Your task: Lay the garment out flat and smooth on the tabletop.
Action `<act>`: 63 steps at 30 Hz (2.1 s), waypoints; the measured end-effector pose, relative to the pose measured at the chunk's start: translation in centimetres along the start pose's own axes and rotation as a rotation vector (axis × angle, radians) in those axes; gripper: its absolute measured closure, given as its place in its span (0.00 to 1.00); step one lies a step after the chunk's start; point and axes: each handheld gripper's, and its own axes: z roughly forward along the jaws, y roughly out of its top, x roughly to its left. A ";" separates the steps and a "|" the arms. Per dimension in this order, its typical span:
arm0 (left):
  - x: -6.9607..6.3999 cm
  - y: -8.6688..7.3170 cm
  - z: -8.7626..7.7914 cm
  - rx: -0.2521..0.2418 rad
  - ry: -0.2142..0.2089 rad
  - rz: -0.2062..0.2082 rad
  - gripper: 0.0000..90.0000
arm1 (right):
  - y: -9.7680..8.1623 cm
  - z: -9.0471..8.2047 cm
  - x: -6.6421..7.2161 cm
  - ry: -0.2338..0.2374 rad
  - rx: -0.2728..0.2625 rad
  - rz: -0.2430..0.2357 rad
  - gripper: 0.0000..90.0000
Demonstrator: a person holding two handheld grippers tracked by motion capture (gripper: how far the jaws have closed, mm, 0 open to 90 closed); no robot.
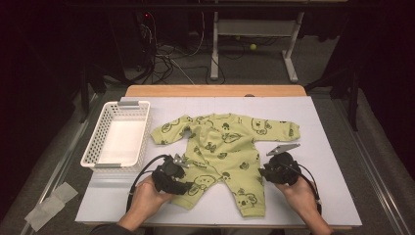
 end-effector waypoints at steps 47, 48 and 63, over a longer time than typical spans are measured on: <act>0.0 2.0 2.4 0.009 0.008 0.026 0.66 | 0.3 0.8 3.1 0.014 0.035 -0.091 0.78; 0.0 2.0 2.5 0.000 0.012 0.037 0.69 | 0.3 1.2 3.1 0.018 0.052 -0.087 0.81; -0.4 1.3 1.6 -0.006 -0.089 0.048 0.89 | -1.0 -0.2 3.6 0.102 0.025 -0.111 0.87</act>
